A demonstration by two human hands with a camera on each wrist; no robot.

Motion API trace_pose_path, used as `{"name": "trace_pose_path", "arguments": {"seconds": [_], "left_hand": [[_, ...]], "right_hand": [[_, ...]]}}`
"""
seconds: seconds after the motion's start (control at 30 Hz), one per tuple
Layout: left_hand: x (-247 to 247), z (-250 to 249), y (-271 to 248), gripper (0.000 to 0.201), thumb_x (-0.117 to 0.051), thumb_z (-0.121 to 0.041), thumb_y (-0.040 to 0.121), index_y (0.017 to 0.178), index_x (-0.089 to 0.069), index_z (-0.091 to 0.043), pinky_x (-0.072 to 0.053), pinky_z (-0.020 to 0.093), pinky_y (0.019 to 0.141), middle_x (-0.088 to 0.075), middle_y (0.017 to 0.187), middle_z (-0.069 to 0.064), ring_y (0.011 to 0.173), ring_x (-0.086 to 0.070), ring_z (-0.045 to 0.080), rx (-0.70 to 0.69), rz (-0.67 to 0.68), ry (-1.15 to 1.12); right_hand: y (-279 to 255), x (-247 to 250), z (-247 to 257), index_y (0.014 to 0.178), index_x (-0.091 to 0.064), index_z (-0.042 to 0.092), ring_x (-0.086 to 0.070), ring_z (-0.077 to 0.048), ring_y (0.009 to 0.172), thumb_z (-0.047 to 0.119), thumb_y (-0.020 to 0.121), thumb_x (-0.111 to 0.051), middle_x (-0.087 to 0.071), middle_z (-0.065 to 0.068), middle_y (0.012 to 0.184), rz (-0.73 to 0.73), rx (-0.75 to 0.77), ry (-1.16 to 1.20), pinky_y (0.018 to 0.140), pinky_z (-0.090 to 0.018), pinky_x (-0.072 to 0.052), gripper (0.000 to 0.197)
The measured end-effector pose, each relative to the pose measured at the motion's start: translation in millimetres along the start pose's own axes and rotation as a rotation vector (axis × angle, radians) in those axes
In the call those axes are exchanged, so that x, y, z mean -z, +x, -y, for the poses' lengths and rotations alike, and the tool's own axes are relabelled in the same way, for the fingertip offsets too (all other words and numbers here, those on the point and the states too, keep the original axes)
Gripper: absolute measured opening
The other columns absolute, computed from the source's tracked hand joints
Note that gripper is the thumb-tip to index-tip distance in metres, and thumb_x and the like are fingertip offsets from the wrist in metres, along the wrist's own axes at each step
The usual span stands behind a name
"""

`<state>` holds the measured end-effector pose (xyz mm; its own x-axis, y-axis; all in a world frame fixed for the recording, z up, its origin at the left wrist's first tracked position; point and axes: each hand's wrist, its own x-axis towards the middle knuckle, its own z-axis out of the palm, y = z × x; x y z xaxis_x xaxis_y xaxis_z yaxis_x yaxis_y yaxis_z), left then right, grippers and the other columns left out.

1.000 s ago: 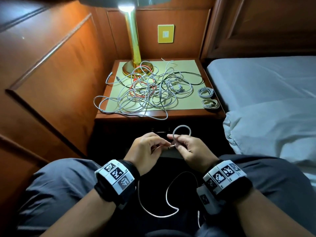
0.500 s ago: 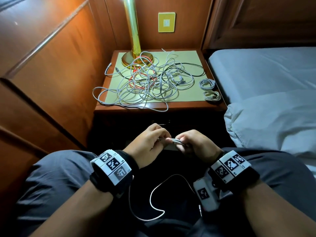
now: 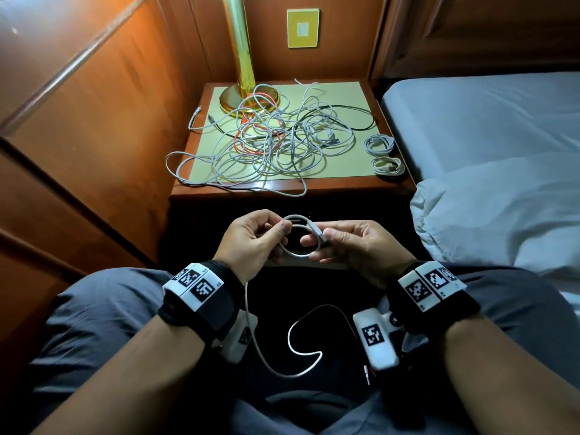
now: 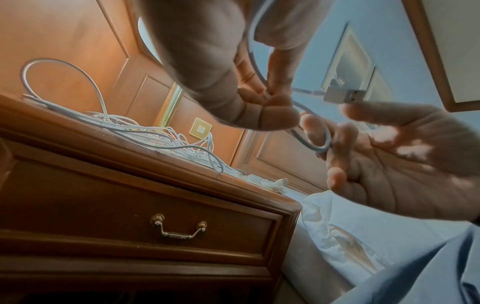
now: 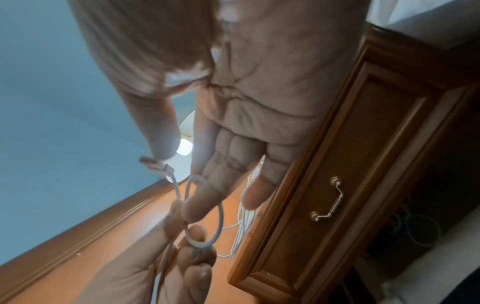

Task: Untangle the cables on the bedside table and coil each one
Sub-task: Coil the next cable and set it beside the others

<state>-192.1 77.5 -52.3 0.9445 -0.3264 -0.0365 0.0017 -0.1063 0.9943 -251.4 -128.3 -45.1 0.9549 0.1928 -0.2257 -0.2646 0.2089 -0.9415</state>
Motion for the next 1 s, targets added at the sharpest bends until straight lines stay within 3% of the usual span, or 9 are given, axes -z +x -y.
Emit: {"name": "trace_pose_path", "arguments": {"seconds": [0.13, 0.27, 0.37, 0.47, 0.57, 0.7, 0.87, 1.0], "left_hand": [[-1.2, 0.0, -0.7, 0.018, -0.066, -0.017, 0.095, 0.080, -0.065, -0.006, -0.057, 0.033, 0.054, -0.063, 0.064, 0.004, 0.049, -0.056, 0.016, -0.003, 0.017, 0.049], [-0.7, 0.9, -1.8, 0.014, -0.066, -0.017, 0.095, 0.084, -0.070, -0.010, -0.057, 0.034, 0.055, -0.066, 0.066, 0.003, 0.051, -0.059, 0.017, -0.035, 0.026, 0.162], [0.0, 1.8, -2.0, 0.010, -0.068, -0.018, 0.094, 0.086, -0.073, -0.020, -0.054, 0.029, 0.055, -0.067, 0.067, 0.001, 0.050, -0.059, 0.016, -0.079, 0.018, 0.226], [1.0, 0.7, -3.1, 0.019, -0.065, -0.013, 0.095, 0.090, -0.074, -0.029, -0.056, 0.029, 0.056, -0.066, 0.070, 0.000, 0.052, -0.059, 0.014, -0.146, 0.024, 0.281], [1.3, -0.2, -3.9, 0.017, -0.063, -0.010, 0.096, 0.102, -0.077, -0.019, -0.055, 0.024, 0.057, -0.062, 0.074, -0.001, 0.053, -0.060, 0.009, -0.236, 0.039, 0.374], [-0.4, 0.7, -2.6, 0.018, -0.064, -0.013, 0.096, 0.108, -0.077, -0.010, -0.051, 0.016, 0.057, -0.063, 0.076, 0.000, 0.054, -0.062, 0.008, -0.325, 0.024, 0.443], [-0.3, 2.9, -0.4, 0.016, -0.063, -0.017, 0.097, 0.102, -0.077, -0.012, -0.055, 0.024, 0.057, -0.067, 0.074, -0.002, 0.055, -0.063, 0.008, -0.376, 0.002, 0.466], [1.4, 5.1, 1.7, 0.015, -0.062, -0.018, 0.098, 0.097, -0.077, -0.014, -0.057, 0.029, 0.058, -0.067, 0.071, -0.007, 0.056, -0.064, 0.008, -0.327, -0.028, 0.464]], "right_hand": [[1.2, -2.1, 0.4, 0.103, -0.076, 0.015, -0.073, -0.018, 0.074, 0.027, 0.082, -0.065, -0.075, -0.014, 0.100, -0.055, -0.005, 0.017, 0.081, -0.036, -0.053, 0.027], [1.8, -1.3, -2.5, 0.110, -0.071, 0.013, -0.071, -0.019, 0.074, 0.028, 0.077, -0.073, -0.075, -0.015, 0.099, -0.065, -0.015, -0.049, 0.075, -0.032, -0.054, 0.037], [3.6, -1.0, -5.1, 0.116, -0.067, 0.014, -0.069, -0.019, 0.076, 0.020, 0.078, -0.075, -0.071, -0.015, 0.098, -0.046, -0.021, -0.052, 0.072, -0.030, -0.053, 0.039], [6.9, -2.8, -6.4, 0.118, -0.066, 0.013, -0.069, -0.021, 0.074, 0.013, 0.083, -0.071, -0.069, -0.015, 0.096, -0.063, -0.033, -0.025, 0.072, -0.032, -0.053, 0.036], [8.1, -5.0, -5.3, 0.119, -0.064, 0.012, -0.069, -0.019, 0.070, 0.015, 0.098, -0.056, -0.072, -0.010, 0.090, -0.093, -0.033, 0.019, 0.071, -0.034, -0.052, 0.023], [7.6, -6.4, -5.9, 0.112, -0.069, 0.016, -0.069, -0.016, 0.071, 0.032, 0.087, -0.059, -0.074, -0.007, 0.091, -0.121, 0.024, -0.014, 0.064, -0.025, -0.055, 0.031], [7.2, -4.6, -7.2, 0.112, -0.070, 0.016, -0.069, -0.016, 0.073, 0.026, 0.087, -0.062, -0.076, -0.008, 0.097, -0.129, 0.065, -0.053, 0.063, -0.024, -0.056, 0.029], [6.6, -2.7, -4.9, 0.118, -0.068, 0.017, -0.070, -0.019, 0.081, 0.016, 0.098, -0.056, -0.075, -0.009, 0.107, -0.091, 0.023, -0.071, 0.069, -0.028, -0.054, 0.024]]}}
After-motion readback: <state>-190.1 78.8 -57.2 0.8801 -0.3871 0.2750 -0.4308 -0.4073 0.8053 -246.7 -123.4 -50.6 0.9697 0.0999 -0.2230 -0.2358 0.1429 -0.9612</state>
